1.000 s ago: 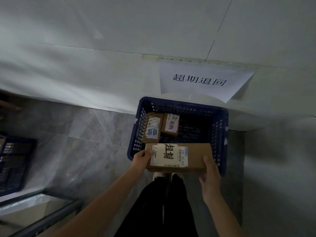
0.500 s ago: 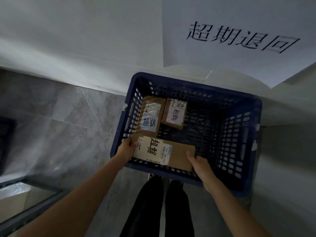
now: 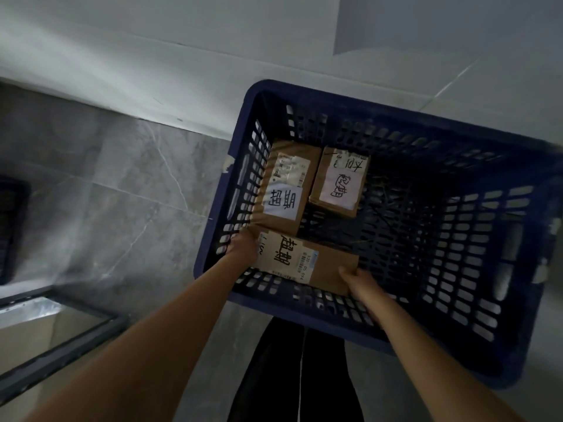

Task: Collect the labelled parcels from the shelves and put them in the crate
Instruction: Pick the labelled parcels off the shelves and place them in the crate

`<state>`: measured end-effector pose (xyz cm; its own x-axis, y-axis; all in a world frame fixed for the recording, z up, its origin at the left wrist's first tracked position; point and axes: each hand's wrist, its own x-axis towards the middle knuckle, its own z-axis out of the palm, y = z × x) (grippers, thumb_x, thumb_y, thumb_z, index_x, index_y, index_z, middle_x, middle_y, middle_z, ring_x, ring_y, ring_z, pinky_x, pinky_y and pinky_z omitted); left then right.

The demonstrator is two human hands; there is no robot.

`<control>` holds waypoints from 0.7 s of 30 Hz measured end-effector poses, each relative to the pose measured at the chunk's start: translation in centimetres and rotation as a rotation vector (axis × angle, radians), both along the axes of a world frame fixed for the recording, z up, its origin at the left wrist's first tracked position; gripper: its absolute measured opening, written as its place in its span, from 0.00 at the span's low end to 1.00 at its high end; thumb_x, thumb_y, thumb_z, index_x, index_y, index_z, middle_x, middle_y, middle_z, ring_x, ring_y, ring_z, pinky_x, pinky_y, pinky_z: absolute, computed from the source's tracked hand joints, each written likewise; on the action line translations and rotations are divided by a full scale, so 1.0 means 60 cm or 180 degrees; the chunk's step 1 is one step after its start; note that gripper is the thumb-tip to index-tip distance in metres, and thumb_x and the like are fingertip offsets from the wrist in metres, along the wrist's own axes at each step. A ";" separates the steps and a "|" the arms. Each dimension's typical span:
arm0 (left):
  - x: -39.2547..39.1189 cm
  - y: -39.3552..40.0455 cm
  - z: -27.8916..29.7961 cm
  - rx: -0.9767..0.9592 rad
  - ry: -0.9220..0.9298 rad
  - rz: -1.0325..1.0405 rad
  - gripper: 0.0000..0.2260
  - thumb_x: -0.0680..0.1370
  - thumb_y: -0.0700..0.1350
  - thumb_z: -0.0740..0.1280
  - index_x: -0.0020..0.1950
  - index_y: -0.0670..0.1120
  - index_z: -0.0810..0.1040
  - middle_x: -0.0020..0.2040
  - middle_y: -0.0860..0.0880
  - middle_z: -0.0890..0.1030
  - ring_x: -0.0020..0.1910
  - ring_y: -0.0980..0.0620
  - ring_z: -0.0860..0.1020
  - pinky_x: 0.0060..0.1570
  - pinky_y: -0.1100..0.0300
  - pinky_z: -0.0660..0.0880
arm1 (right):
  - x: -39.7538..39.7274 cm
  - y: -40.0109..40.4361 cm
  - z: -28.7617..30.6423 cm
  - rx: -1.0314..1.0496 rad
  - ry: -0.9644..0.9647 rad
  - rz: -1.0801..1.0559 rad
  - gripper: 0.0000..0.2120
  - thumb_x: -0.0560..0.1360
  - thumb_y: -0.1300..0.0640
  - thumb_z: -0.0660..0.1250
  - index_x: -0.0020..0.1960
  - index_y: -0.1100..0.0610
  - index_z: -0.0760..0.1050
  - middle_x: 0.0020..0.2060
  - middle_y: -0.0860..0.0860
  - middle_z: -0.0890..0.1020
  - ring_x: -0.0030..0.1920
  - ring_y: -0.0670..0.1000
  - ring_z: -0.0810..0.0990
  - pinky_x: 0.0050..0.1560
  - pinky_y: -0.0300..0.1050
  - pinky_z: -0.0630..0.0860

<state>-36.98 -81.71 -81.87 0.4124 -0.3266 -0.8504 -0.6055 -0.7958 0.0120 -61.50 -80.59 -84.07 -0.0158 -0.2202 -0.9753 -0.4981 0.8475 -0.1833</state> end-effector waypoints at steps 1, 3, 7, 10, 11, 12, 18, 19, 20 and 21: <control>-0.003 0.001 -0.007 0.0027 -0.0058 -0.0064 0.19 0.83 0.44 0.56 0.72 0.38 0.61 0.69 0.36 0.68 0.68 0.38 0.69 0.65 0.49 0.66 | 0.001 0.000 -0.006 0.0032 0.0003 0.0017 0.27 0.82 0.45 0.58 0.75 0.60 0.63 0.70 0.56 0.71 0.67 0.57 0.72 0.68 0.46 0.68; -0.008 0.003 -0.019 0.0087 -0.0157 -0.0120 0.19 0.82 0.42 0.56 0.71 0.38 0.61 0.70 0.37 0.68 0.68 0.39 0.69 0.65 0.49 0.67 | 0.002 0.000 -0.017 0.0065 0.0026 0.0081 0.27 0.82 0.45 0.58 0.76 0.60 0.62 0.71 0.56 0.70 0.69 0.57 0.70 0.69 0.46 0.66; -0.011 0.003 -0.036 0.0072 -0.0234 -0.0052 0.16 0.81 0.40 0.57 0.69 0.37 0.65 0.68 0.36 0.70 0.67 0.39 0.70 0.63 0.49 0.69 | 0.004 -0.004 -0.032 0.0086 0.0105 0.0203 0.27 0.82 0.47 0.57 0.75 0.60 0.63 0.71 0.57 0.70 0.69 0.58 0.70 0.68 0.46 0.66; -0.013 0.008 -0.042 0.0014 -0.0278 -0.0088 0.16 0.82 0.38 0.56 0.69 0.36 0.65 0.68 0.36 0.70 0.67 0.38 0.70 0.64 0.49 0.68 | 0.002 -0.005 -0.039 0.0159 0.0132 0.0259 0.28 0.82 0.45 0.58 0.75 0.61 0.63 0.71 0.58 0.70 0.69 0.58 0.70 0.69 0.47 0.67; -0.013 0.011 -0.043 0.0012 -0.0295 -0.0128 0.16 0.82 0.38 0.56 0.69 0.36 0.65 0.68 0.37 0.70 0.67 0.38 0.70 0.64 0.49 0.68 | 0.002 -0.005 -0.040 0.0157 0.0139 0.0262 0.28 0.82 0.45 0.58 0.75 0.61 0.63 0.71 0.58 0.70 0.69 0.57 0.70 0.68 0.47 0.67; -0.013 0.012 -0.045 0.0004 -0.0297 -0.0170 0.16 0.82 0.37 0.56 0.69 0.35 0.65 0.68 0.38 0.70 0.67 0.38 0.70 0.65 0.49 0.68 | 0.001 -0.004 -0.039 0.0133 0.0153 0.0272 0.28 0.82 0.46 0.58 0.75 0.62 0.63 0.71 0.58 0.70 0.69 0.57 0.70 0.68 0.46 0.66; -0.023 -0.002 -0.019 0.0211 -0.0326 -0.0096 0.18 0.81 0.40 0.58 0.70 0.37 0.66 0.67 0.36 0.71 0.66 0.39 0.72 0.62 0.49 0.71 | 0.020 -0.007 -0.011 0.0003 0.0441 0.0655 0.29 0.83 0.46 0.55 0.76 0.63 0.59 0.71 0.60 0.69 0.68 0.59 0.71 0.63 0.45 0.69; -0.026 -0.005 -0.011 0.0203 -0.0313 -0.0086 0.17 0.81 0.40 0.58 0.69 0.37 0.66 0.67 0.37 0.71 0.66 0.39 0.72 0.62 0.50 0.71 | 0.026 -0.009 -0.003 -0.0116 0.0514 0.0718 0.29 0.83 0.46 0.55 0.76 0.64 0.58 0.70 0.60 0.70 0.66 0.59 0.72 0.61 0.45 0.70; -0.030 -0.007 -0.003 0.0164 -0.0296 -0.0068 0.17 0.81 0.39 0.58 0.69 0.37 0.66 0.67 0.37 0.71 0.66 0.40 0.72 0.61 0.51 0.71 | 0.031 -0.013 0.005 -0.0252 0.0561 0.0748 0.29 0.83 0.47 0.55 0.77 0.64 0.57 0.70 0.61 0.70 0.66 0.59 0.73 0.61 0.45 0.71; -0.033 -0.010 0.009 0.0127 -0.0274 -0.0028 0.16 0.82 0.39 0.57 0.69 0.37 0.65 0.67 0.38 0.70 0.66 0.41 0.71 0.61 0.52 0.71 | 0.036 -0.017 0.014 -0.0411 0.0596 0.0794 0.29 0.83 0.48 0.56 0.77 0.64 0.55 0.70 0.61 0.70 0.66 0.60 0.72 0.61 0.46 0.71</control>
<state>-38.99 -82.29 -81.35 0.4817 -0.2970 -0.8245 -0.6099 -0.7892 -0.0720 -59.33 -81.61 -83.26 -0.1221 -0.3613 -0.9244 -0.7225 0.6710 -0.1669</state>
